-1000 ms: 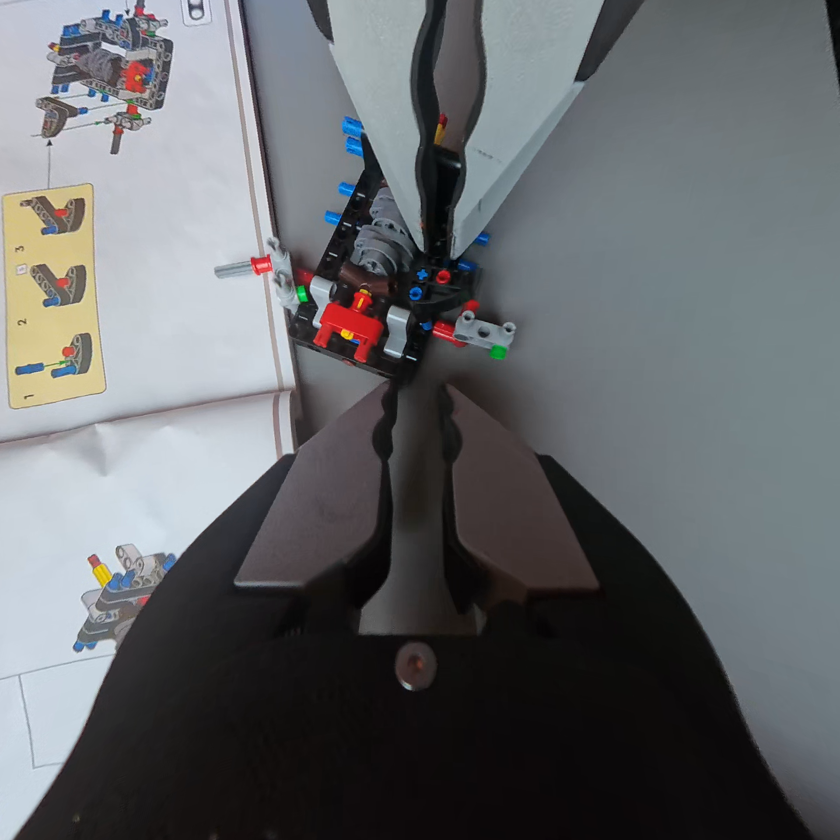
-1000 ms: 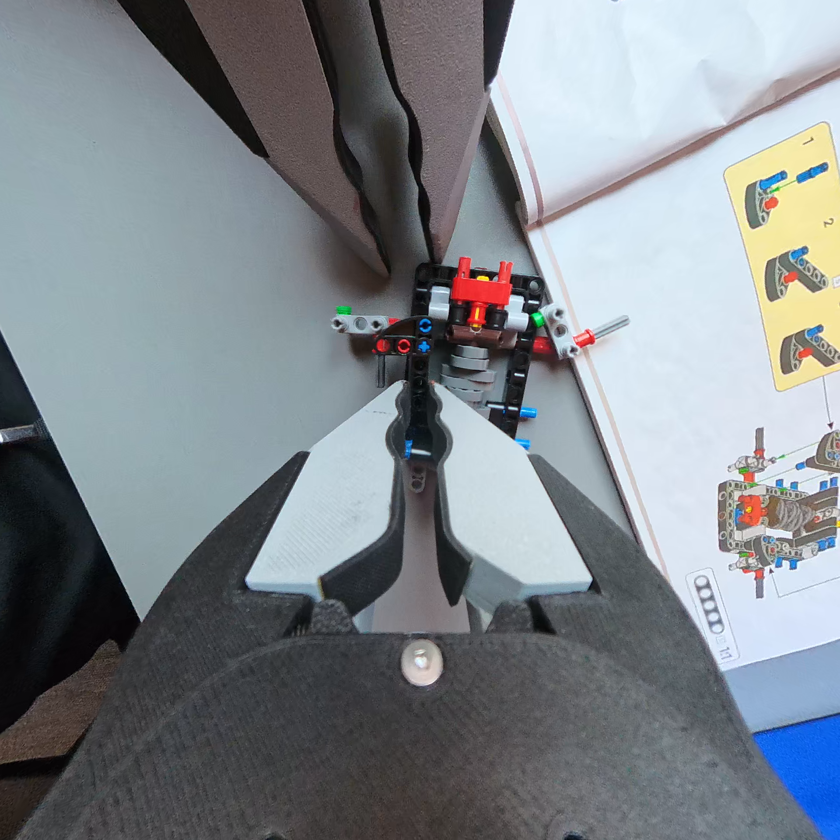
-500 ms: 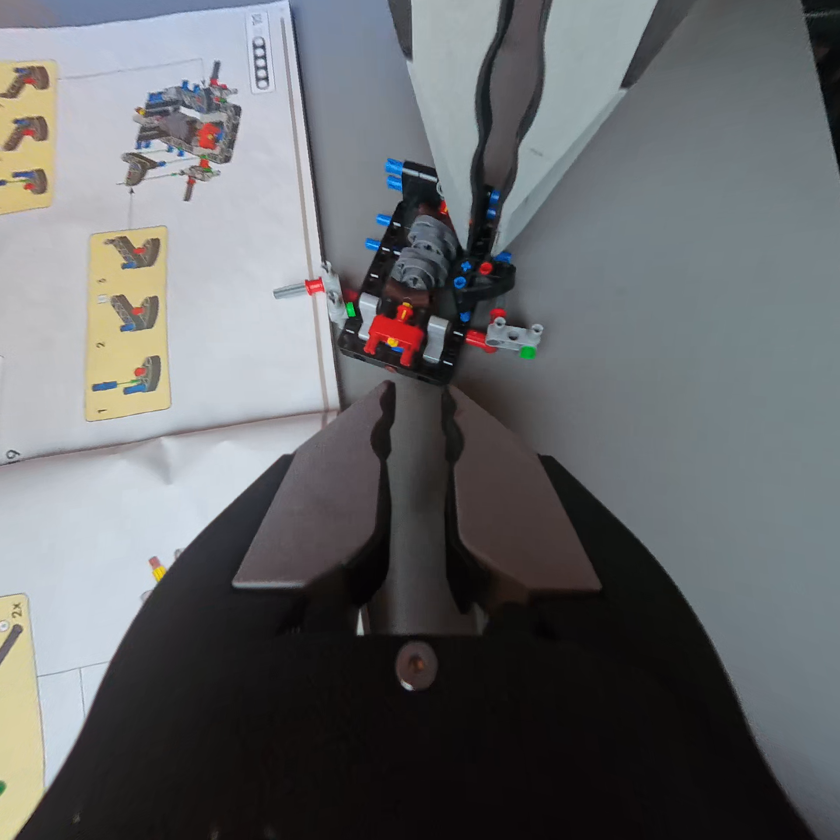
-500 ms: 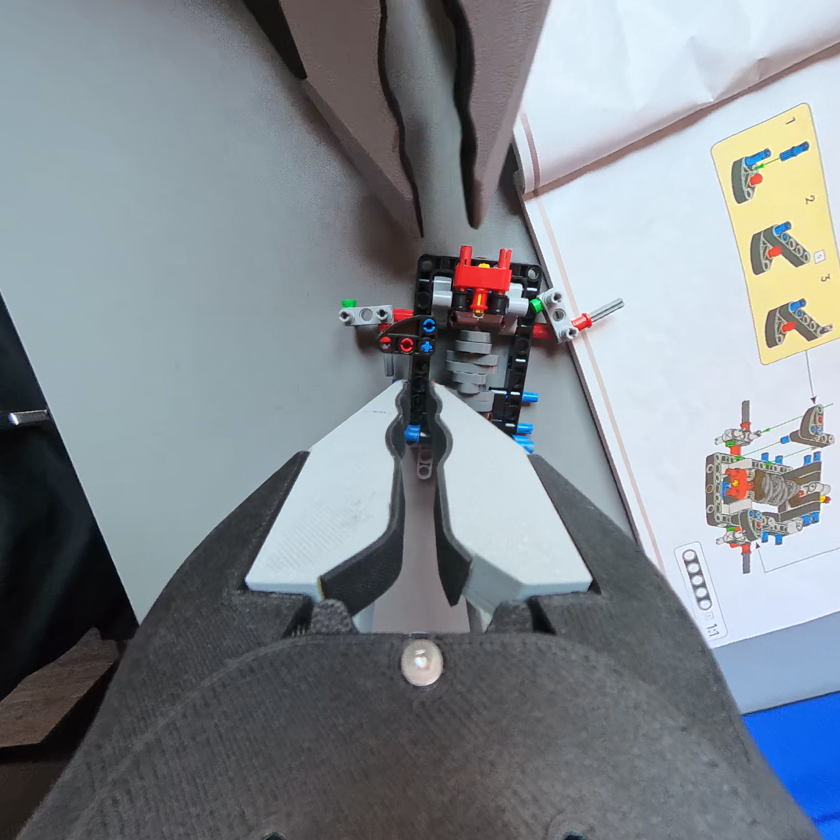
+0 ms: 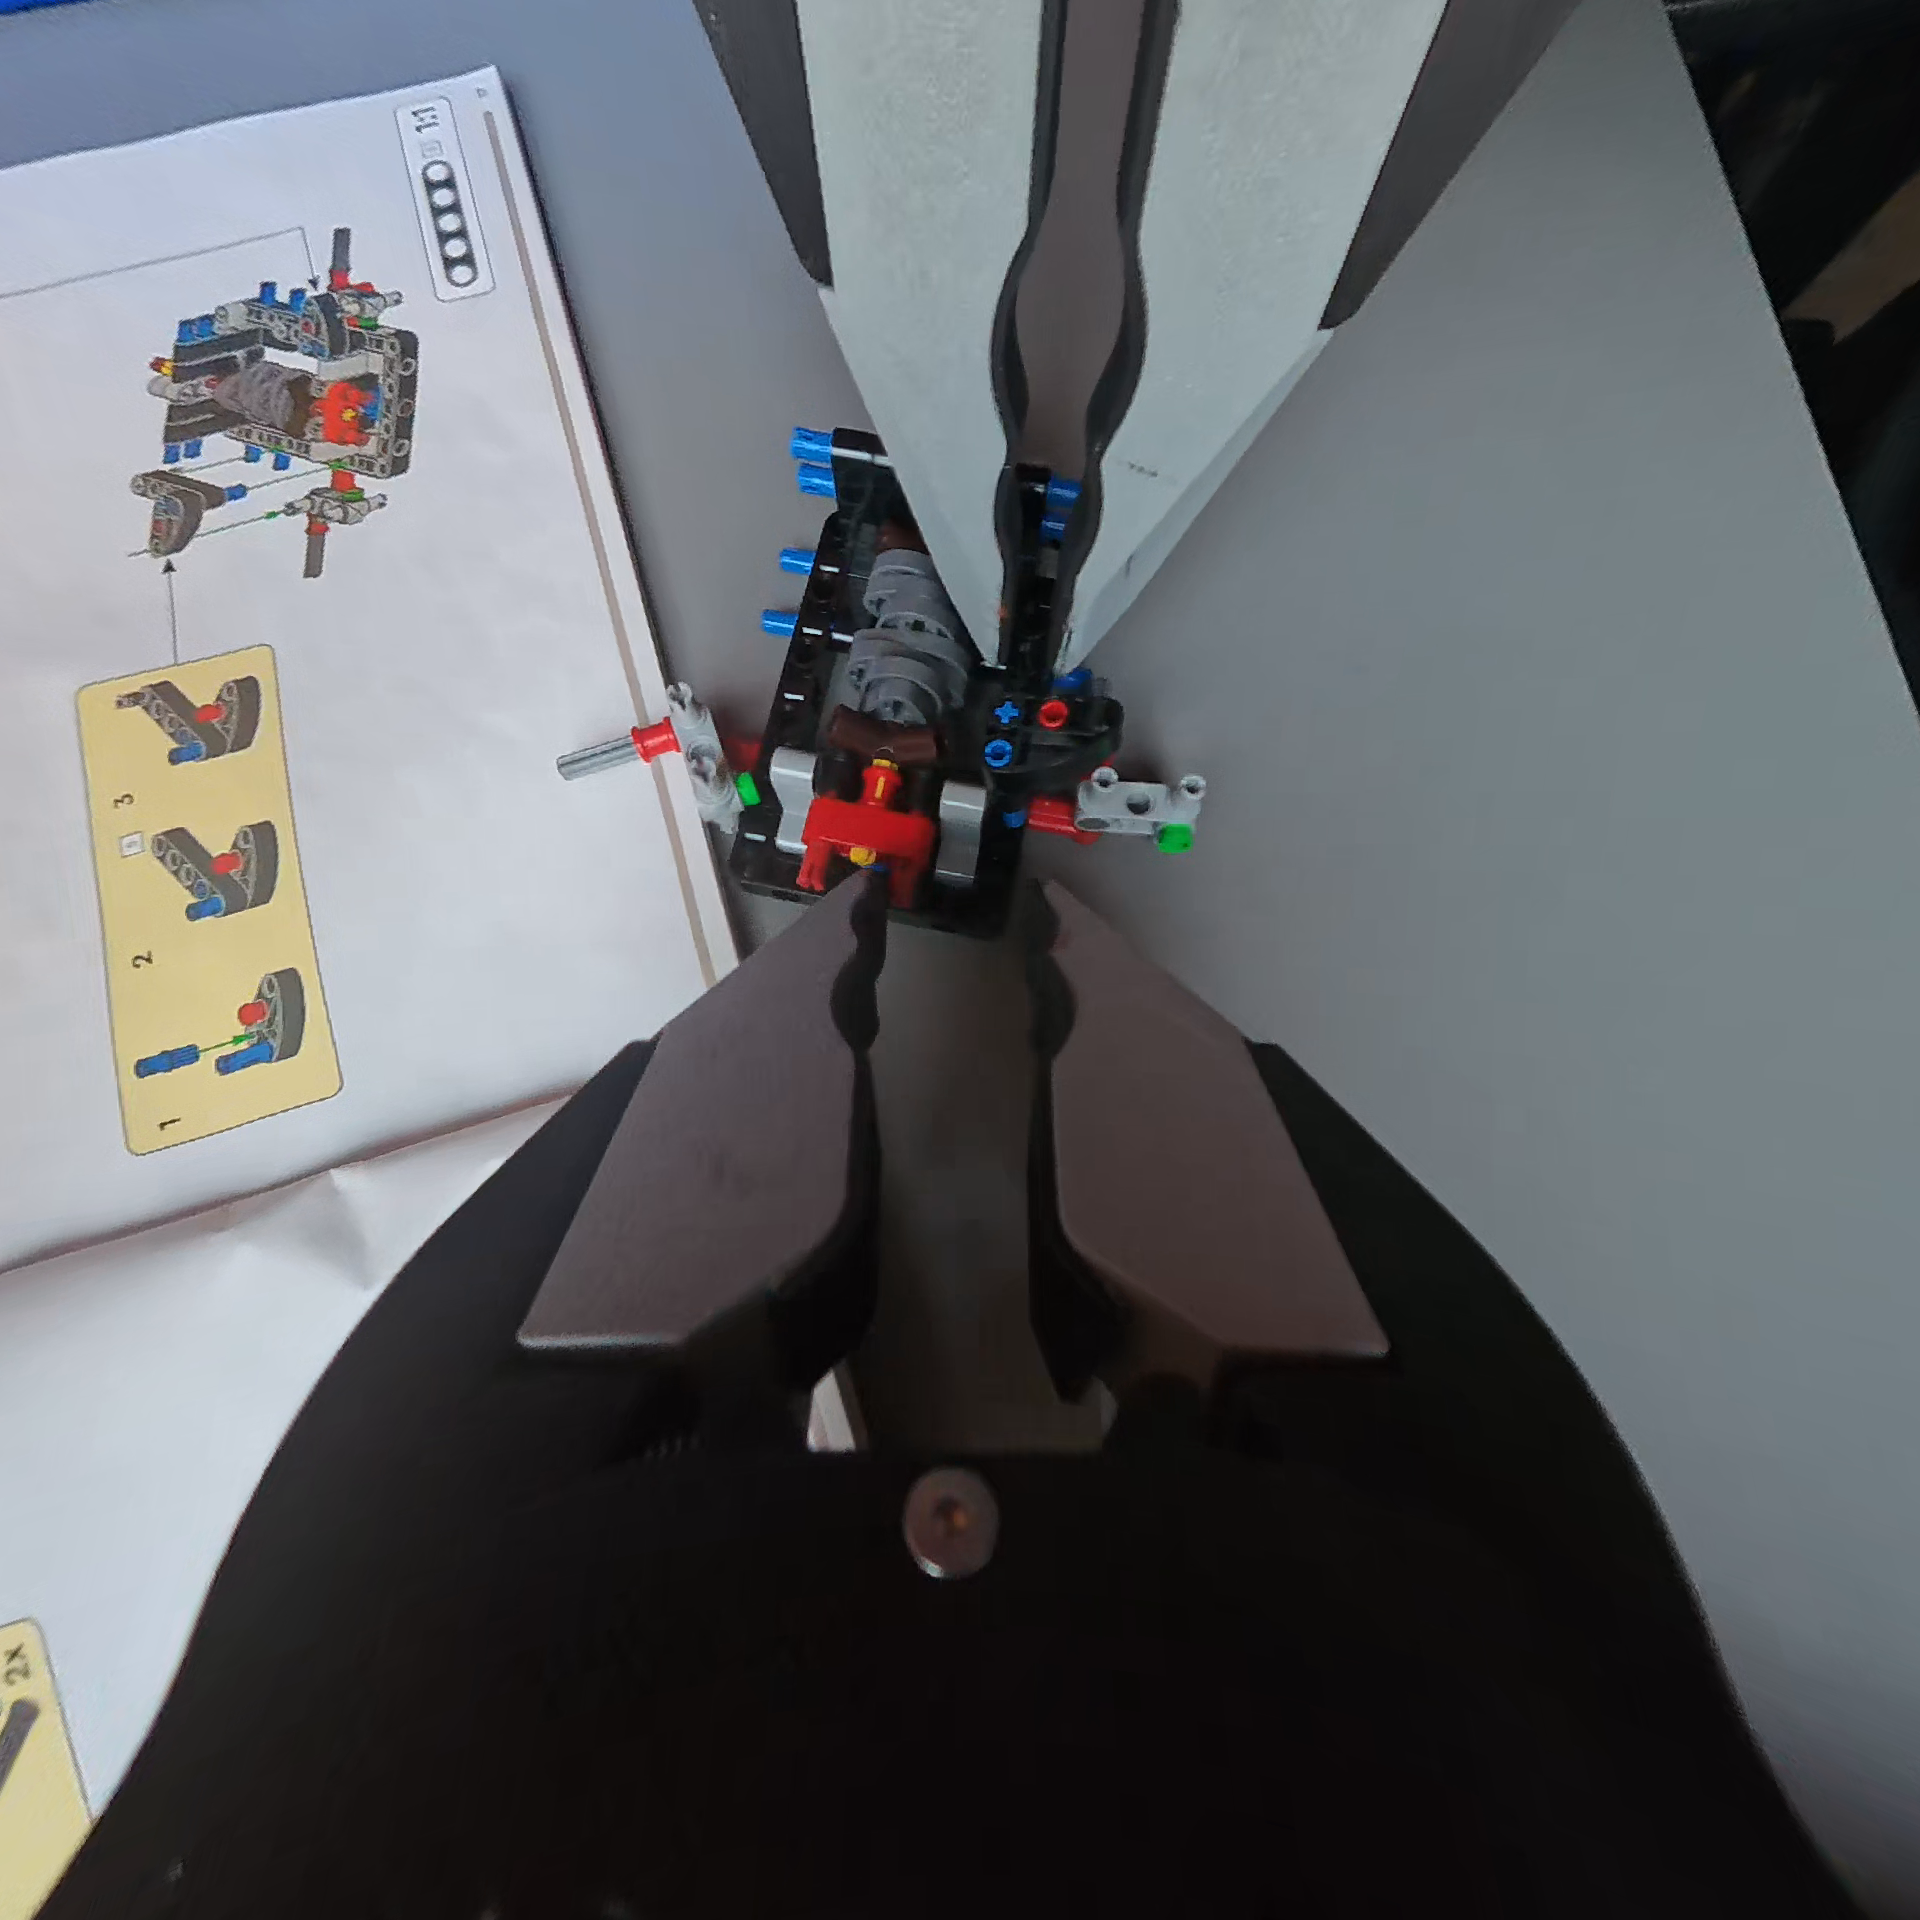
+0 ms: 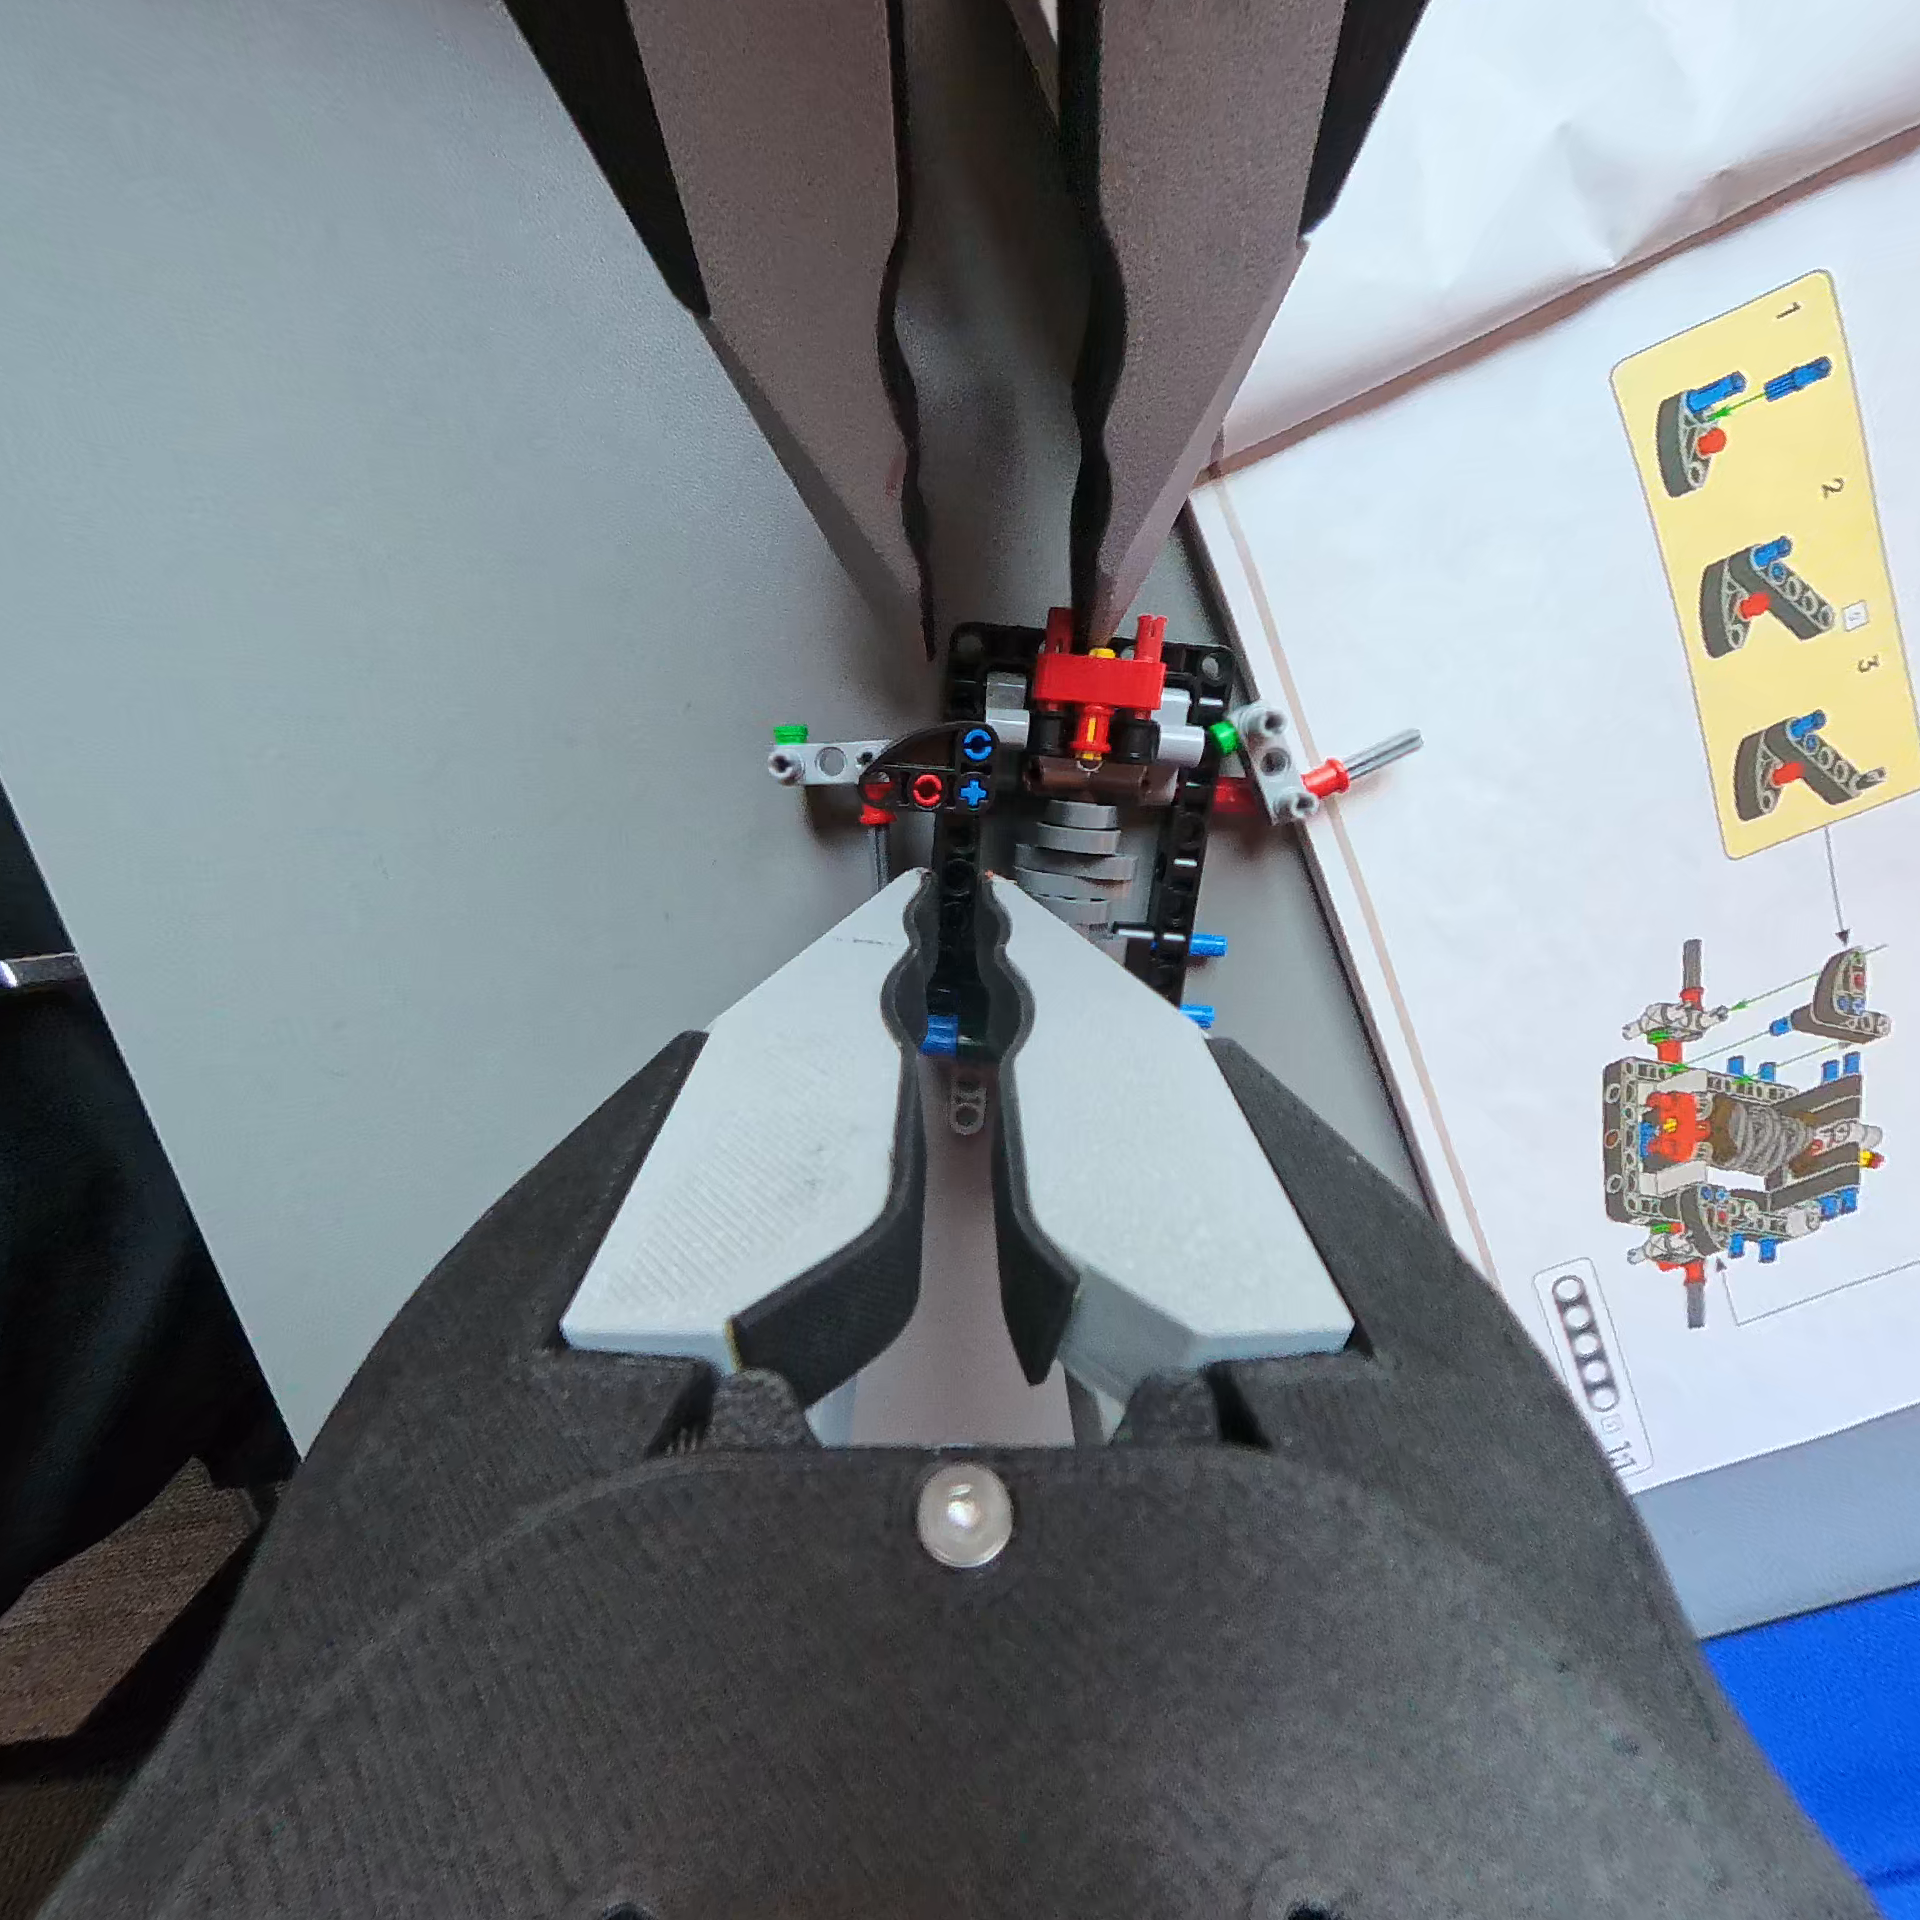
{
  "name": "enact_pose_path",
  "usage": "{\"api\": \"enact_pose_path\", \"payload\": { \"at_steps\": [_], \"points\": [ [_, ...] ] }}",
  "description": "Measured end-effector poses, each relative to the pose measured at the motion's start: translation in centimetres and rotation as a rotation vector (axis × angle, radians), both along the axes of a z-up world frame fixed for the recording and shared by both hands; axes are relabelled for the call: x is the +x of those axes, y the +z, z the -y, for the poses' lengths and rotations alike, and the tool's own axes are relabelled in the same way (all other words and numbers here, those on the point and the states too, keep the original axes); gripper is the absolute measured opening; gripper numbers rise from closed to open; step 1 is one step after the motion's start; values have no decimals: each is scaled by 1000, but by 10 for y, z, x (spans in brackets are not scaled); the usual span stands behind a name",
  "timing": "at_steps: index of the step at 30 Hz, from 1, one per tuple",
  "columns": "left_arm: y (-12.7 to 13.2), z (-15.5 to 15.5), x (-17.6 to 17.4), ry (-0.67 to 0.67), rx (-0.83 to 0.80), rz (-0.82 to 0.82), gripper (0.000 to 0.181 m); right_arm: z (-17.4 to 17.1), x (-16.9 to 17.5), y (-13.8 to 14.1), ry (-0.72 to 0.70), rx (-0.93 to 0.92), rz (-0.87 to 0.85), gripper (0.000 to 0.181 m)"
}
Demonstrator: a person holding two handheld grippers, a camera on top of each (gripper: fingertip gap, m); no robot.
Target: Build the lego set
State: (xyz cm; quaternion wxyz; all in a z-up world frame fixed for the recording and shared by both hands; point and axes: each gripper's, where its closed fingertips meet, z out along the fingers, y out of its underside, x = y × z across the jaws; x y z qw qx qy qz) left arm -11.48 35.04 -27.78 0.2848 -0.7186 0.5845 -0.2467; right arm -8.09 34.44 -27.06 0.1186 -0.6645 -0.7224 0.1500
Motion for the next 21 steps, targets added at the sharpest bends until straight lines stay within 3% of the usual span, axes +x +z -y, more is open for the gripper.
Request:
{"api": "enact_pose_path", "payload": {
  "at_steps": [21],
  "points": [
    [6, 12, 5, 34, -3, 44, 23, 1, 13, 0, 62, 49, 14, 3]
  ]
}}
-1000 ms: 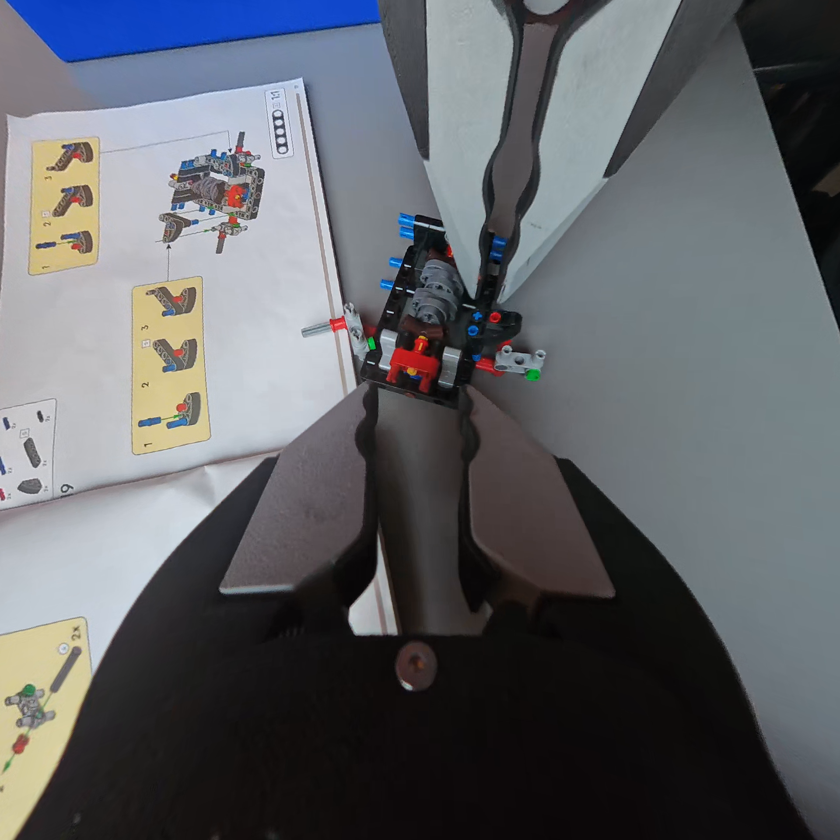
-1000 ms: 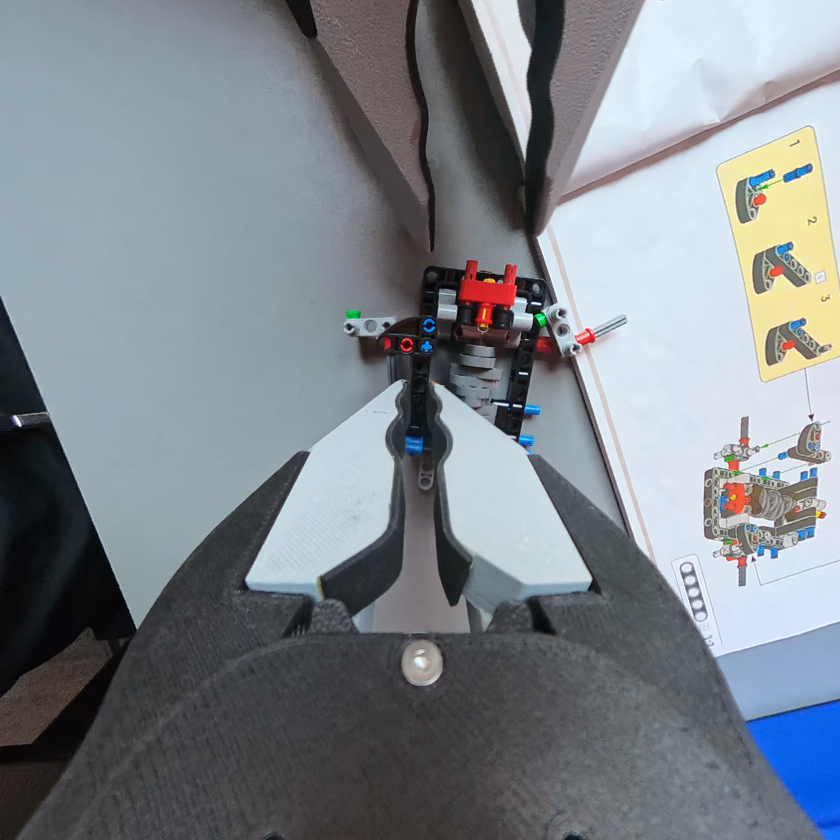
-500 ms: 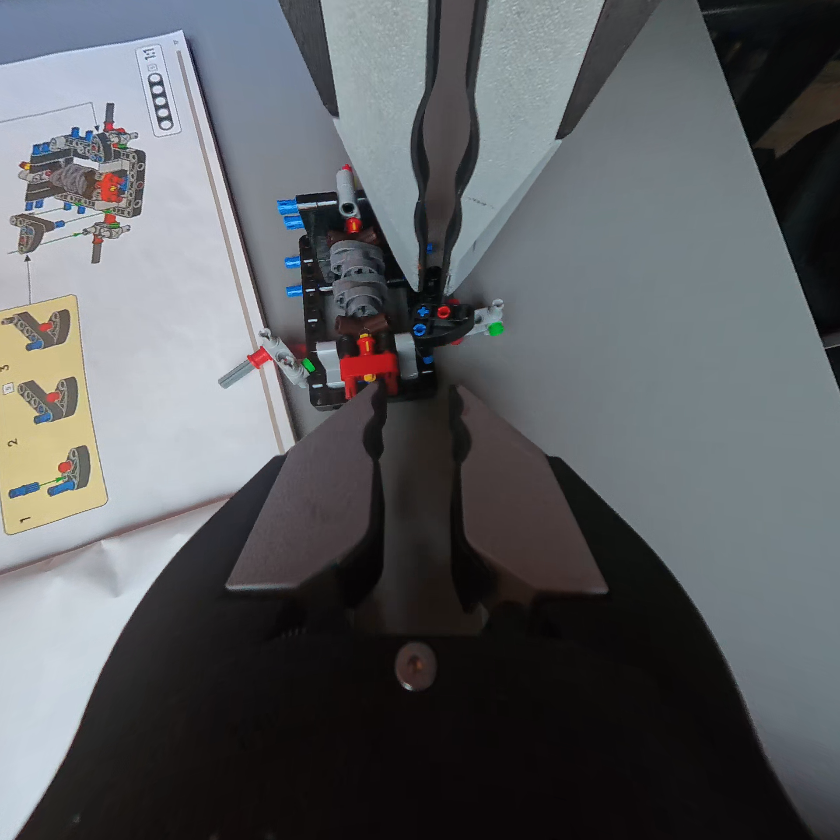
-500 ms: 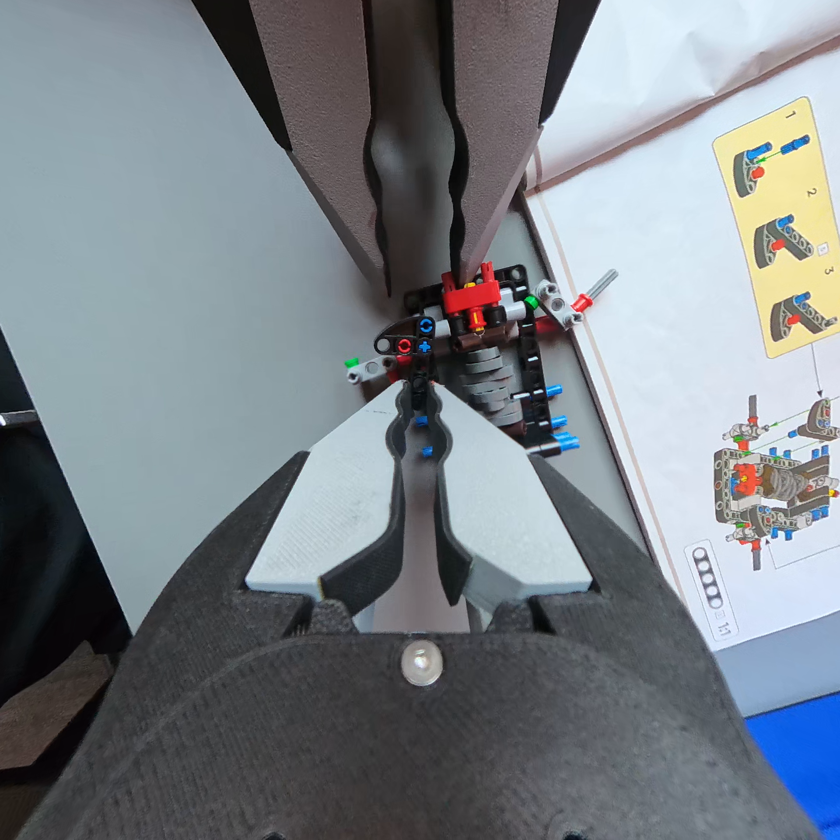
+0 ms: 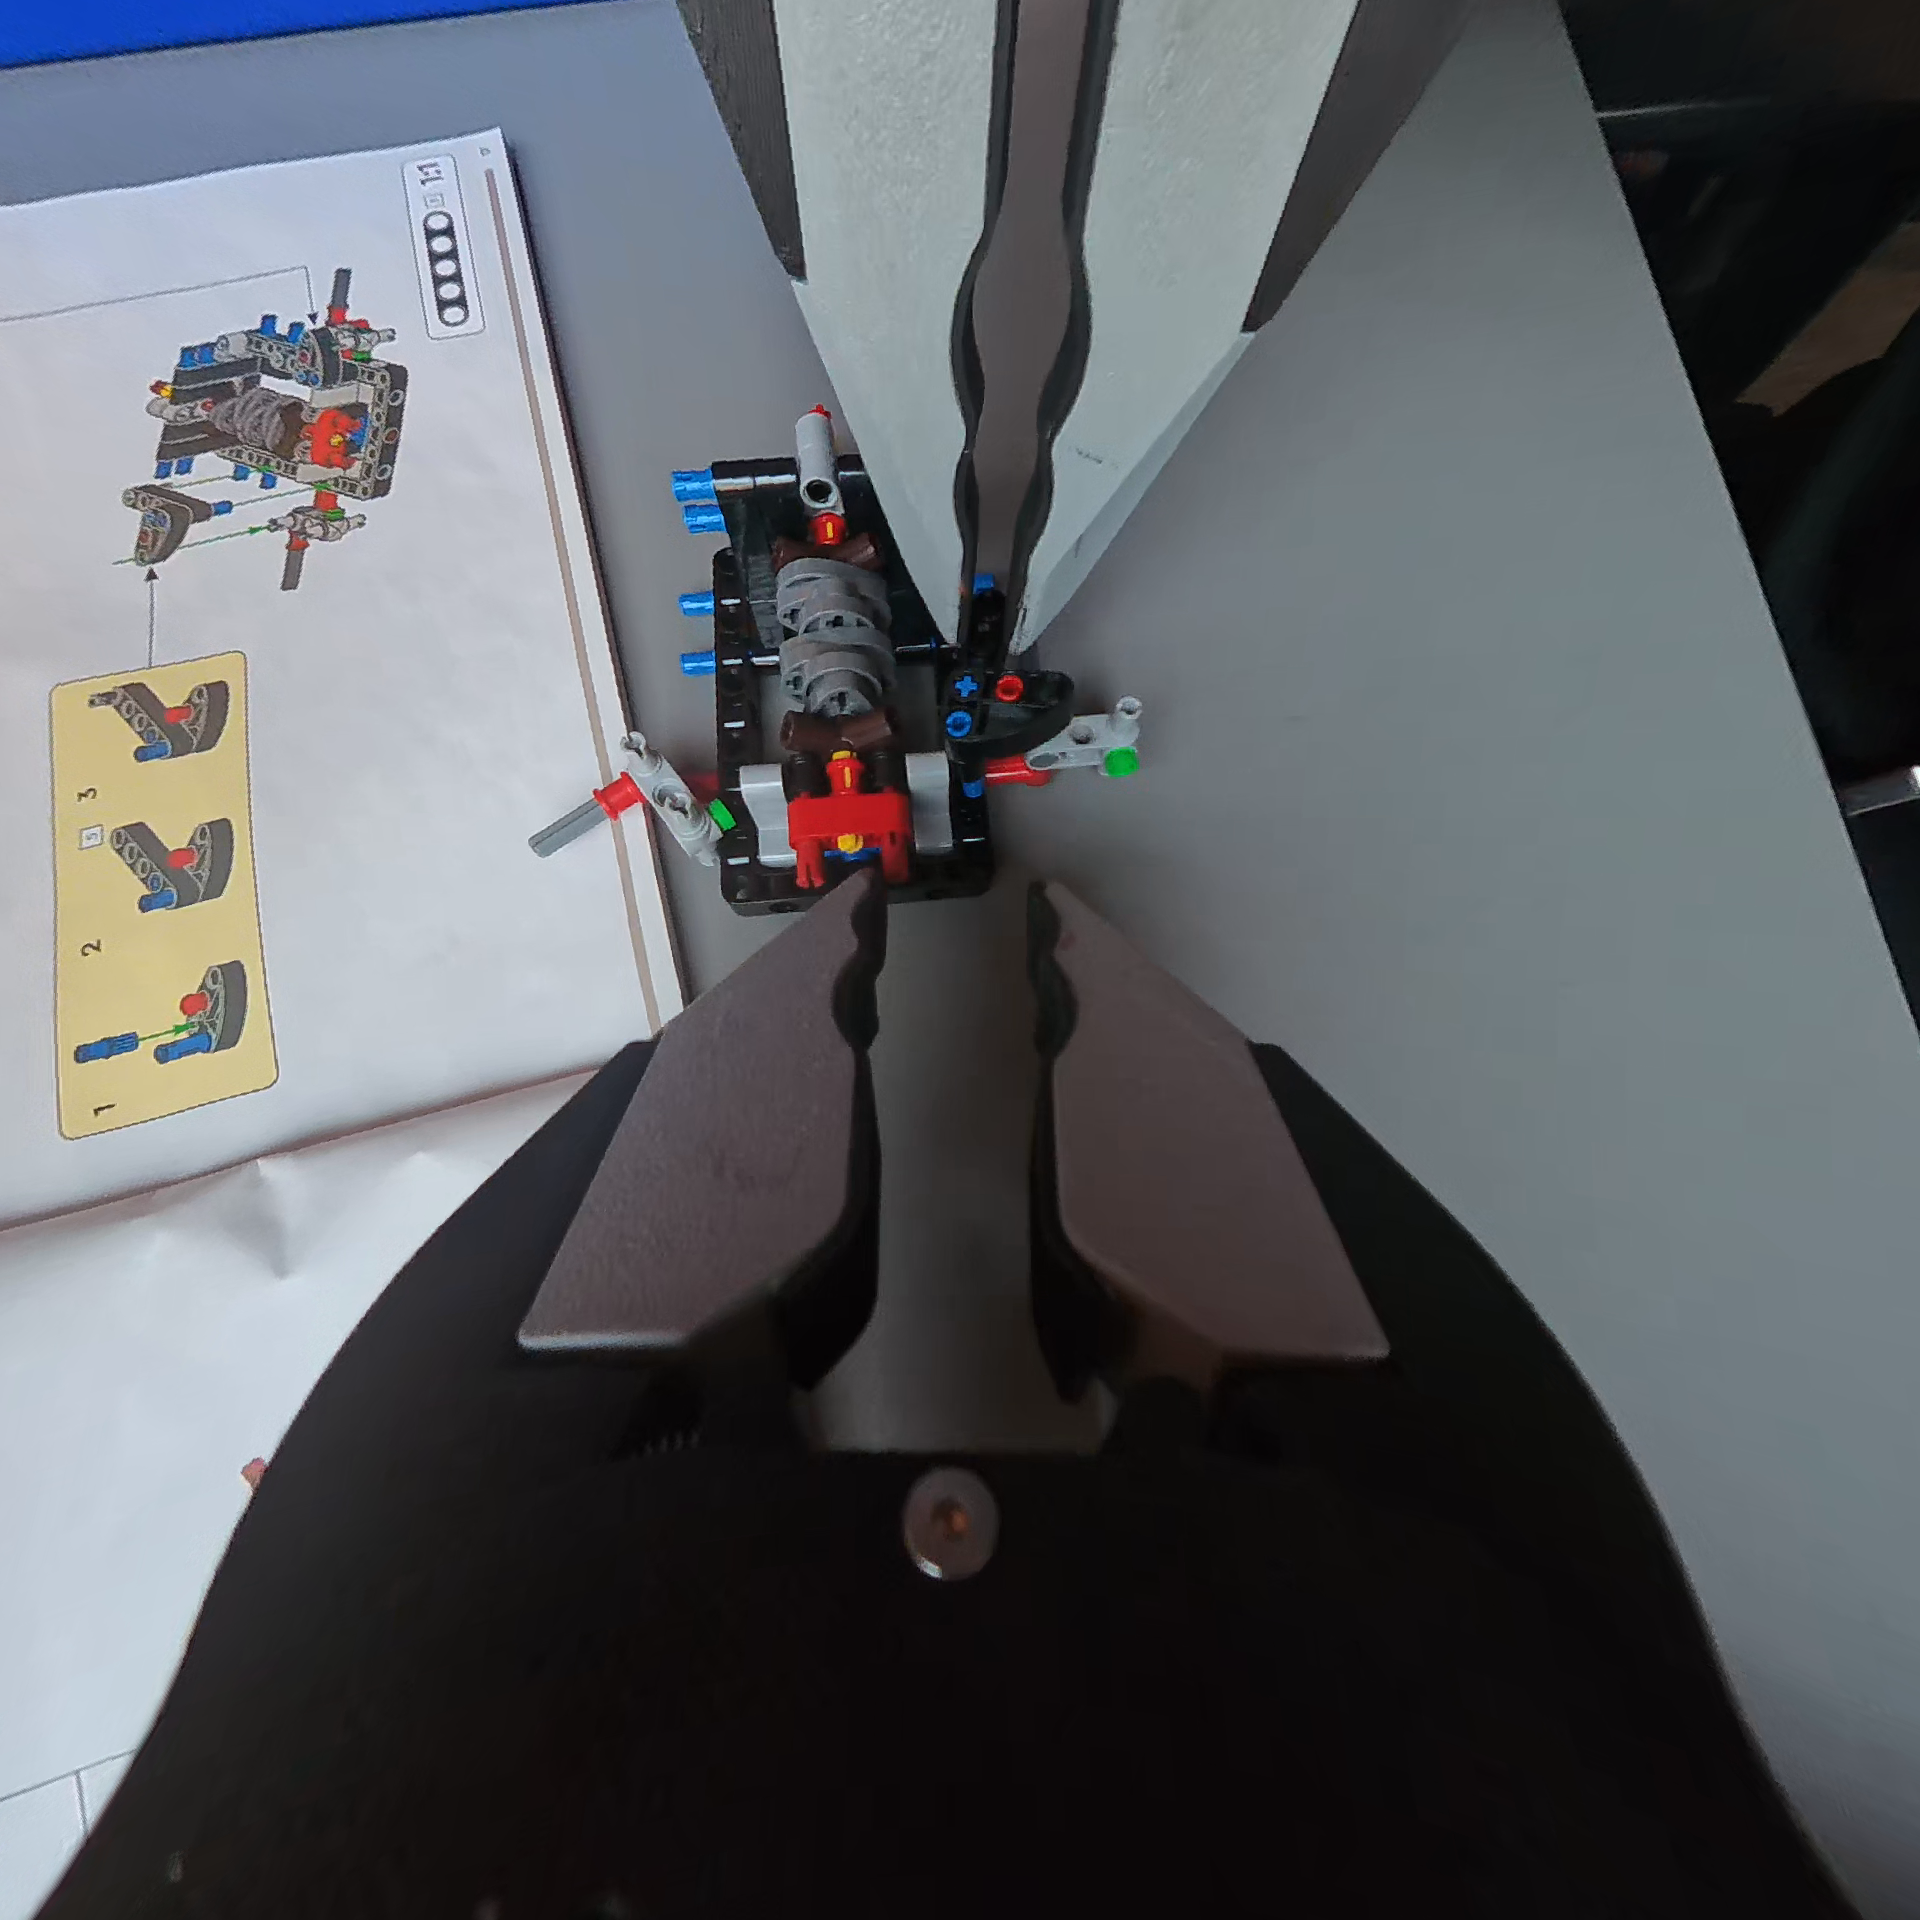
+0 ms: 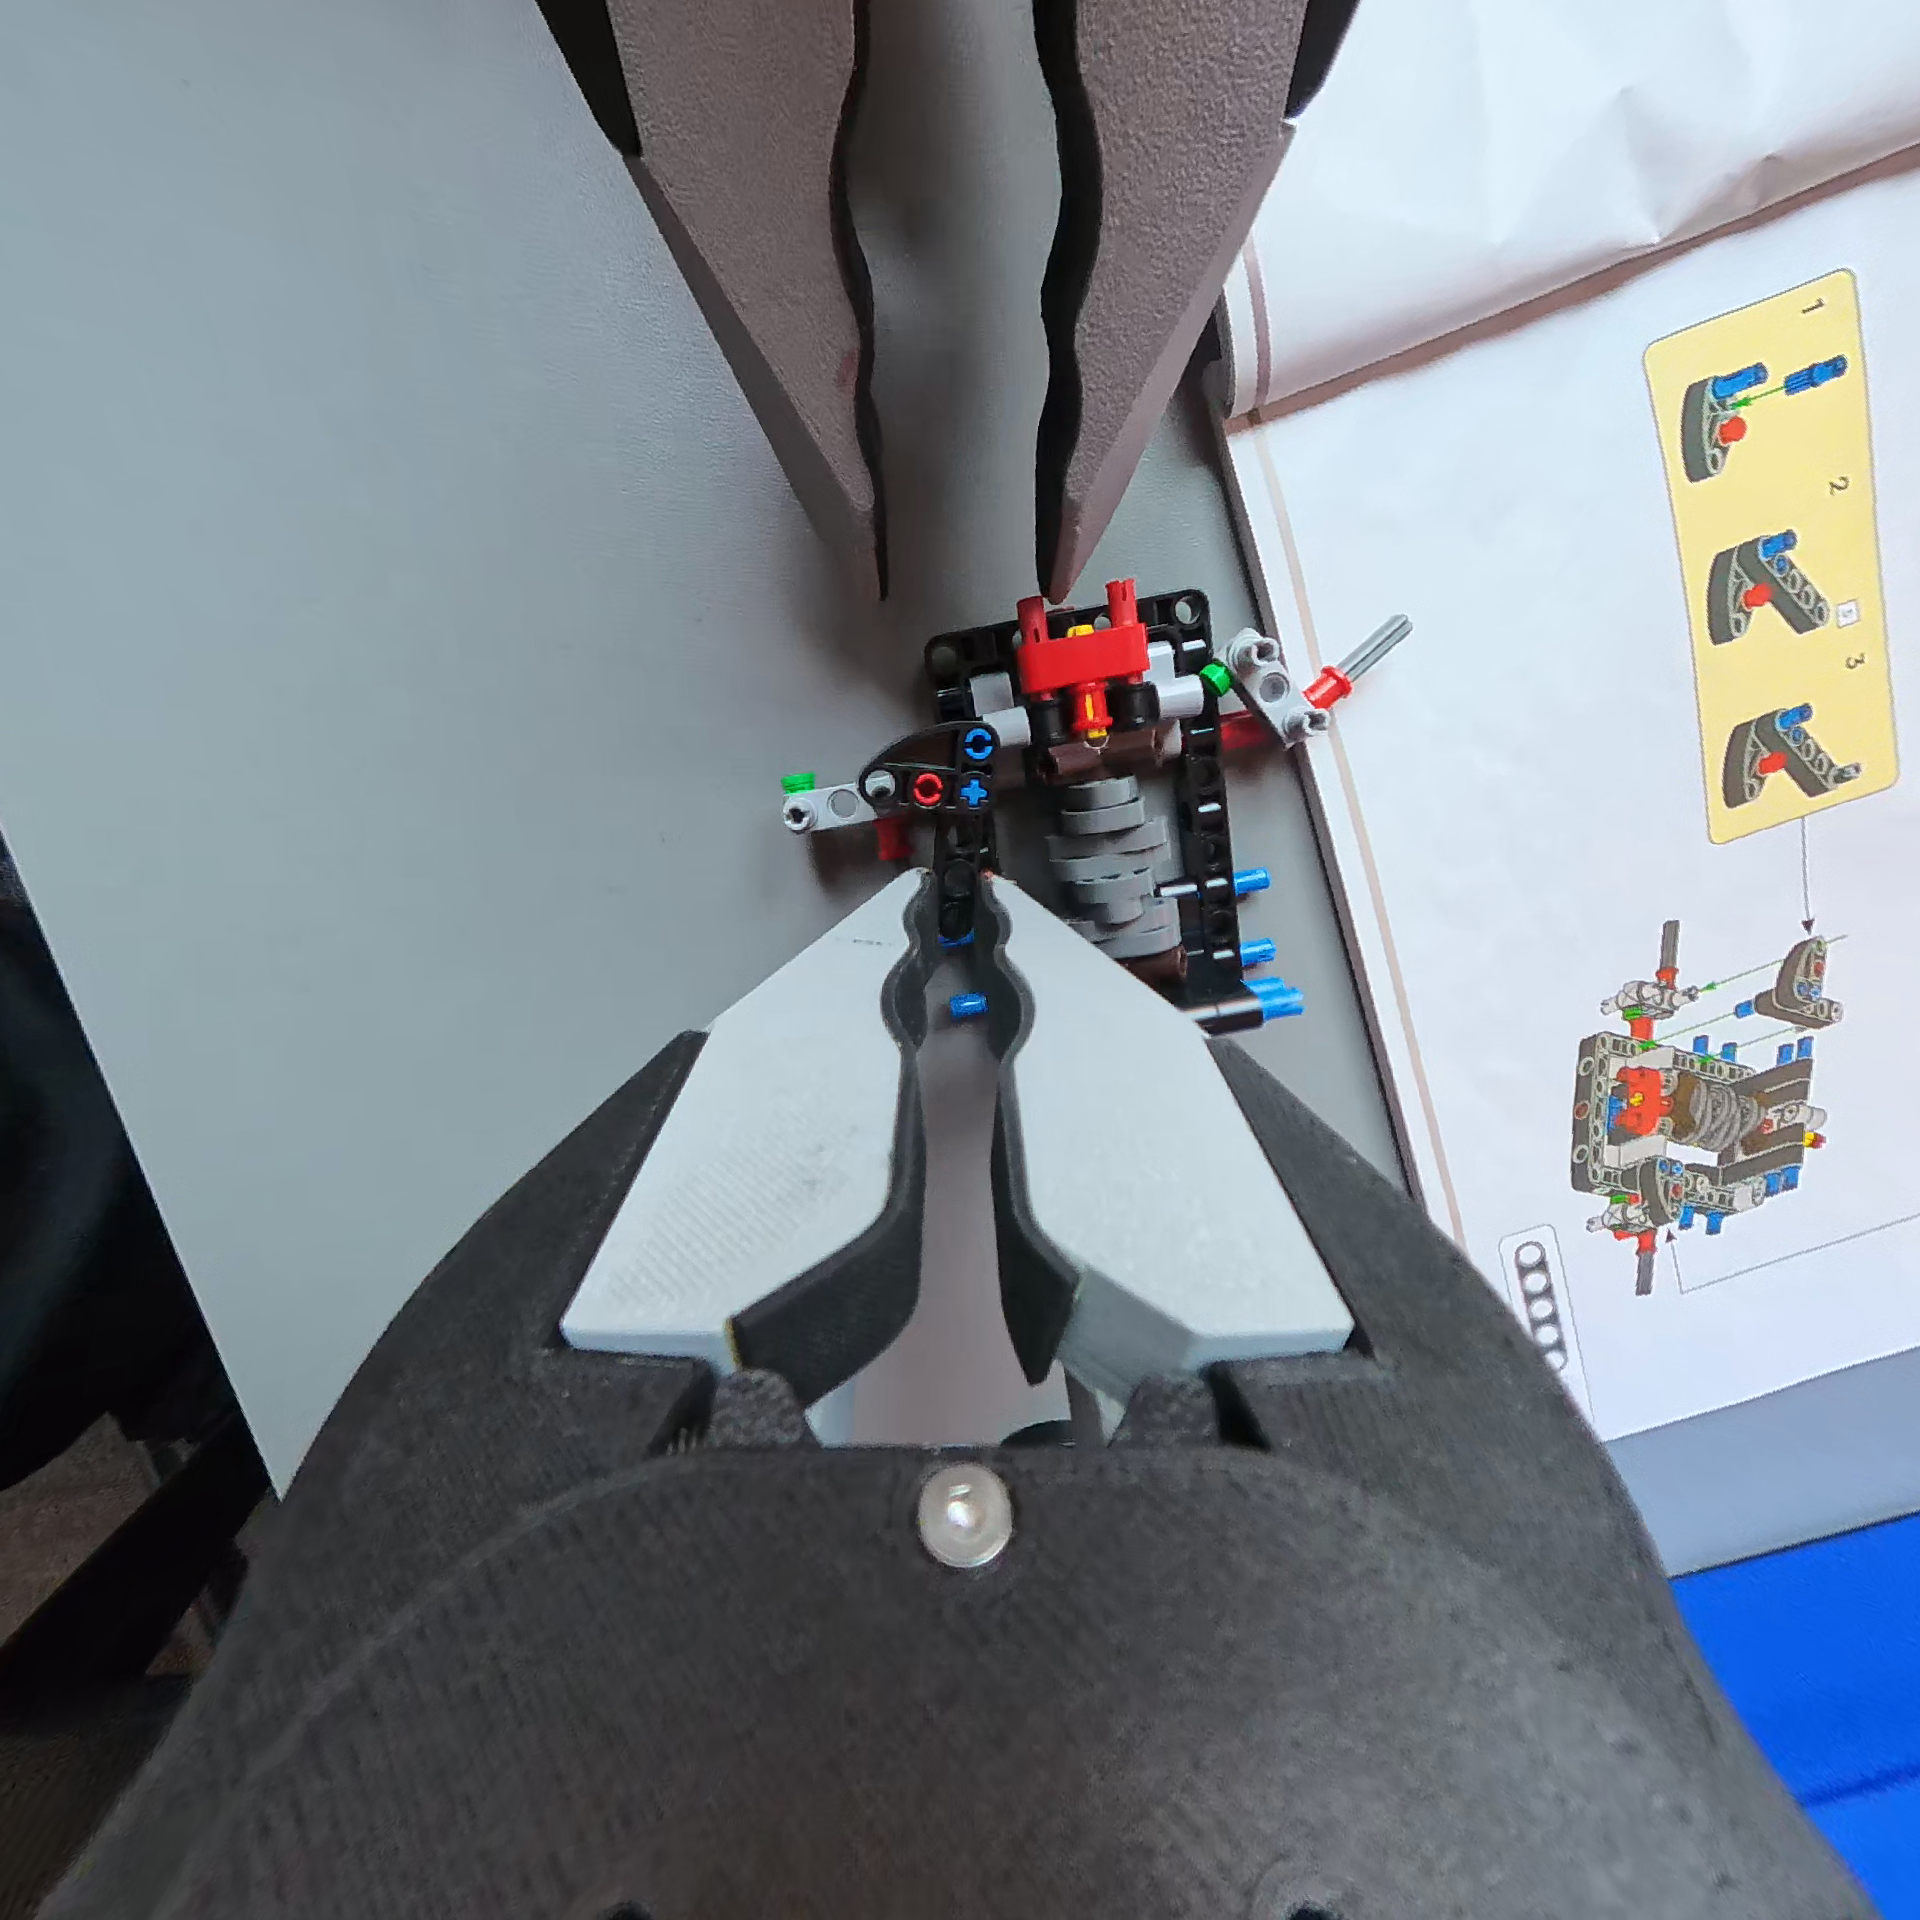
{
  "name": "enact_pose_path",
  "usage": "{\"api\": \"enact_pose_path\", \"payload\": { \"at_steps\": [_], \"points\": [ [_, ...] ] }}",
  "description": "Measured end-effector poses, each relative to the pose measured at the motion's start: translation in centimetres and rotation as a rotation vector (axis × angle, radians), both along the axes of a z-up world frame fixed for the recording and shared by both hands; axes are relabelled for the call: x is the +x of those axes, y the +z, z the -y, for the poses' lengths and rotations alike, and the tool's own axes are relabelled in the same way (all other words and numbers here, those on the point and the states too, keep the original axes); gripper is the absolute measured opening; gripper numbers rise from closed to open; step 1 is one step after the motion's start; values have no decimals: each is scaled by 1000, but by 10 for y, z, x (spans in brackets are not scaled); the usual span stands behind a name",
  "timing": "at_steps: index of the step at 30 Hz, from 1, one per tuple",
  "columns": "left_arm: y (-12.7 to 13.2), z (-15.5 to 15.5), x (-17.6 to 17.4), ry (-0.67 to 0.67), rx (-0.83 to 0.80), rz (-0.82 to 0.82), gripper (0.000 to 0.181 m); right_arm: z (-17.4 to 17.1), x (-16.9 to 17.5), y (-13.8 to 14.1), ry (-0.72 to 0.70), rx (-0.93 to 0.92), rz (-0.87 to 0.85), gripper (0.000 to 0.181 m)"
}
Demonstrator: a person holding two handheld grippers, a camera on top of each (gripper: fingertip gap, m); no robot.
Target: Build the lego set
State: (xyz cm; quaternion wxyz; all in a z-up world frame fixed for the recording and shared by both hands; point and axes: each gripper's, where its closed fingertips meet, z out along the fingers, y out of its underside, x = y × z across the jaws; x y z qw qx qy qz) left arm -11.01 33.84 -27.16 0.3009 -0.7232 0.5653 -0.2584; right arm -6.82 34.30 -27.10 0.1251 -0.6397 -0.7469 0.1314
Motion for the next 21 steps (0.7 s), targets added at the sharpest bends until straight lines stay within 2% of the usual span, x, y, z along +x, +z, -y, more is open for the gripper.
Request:
{"api": "enact_pose_path", "payload": {
  "at_steps": [9, 15, 21],
  "points": [
    [8, 1, 8, -18, 59, -13, 17, -3, -1, -3, 32, 53, 17, 3],
    [-3, 0, 4, -18, 36, -38, 8, -1, -3, -4, 38, 49, 16, 3],
    [-9, 4, 6, -40, 1, -40, 9, -1, -3, -5, 51, 48, 53, 3]
  ]
}}
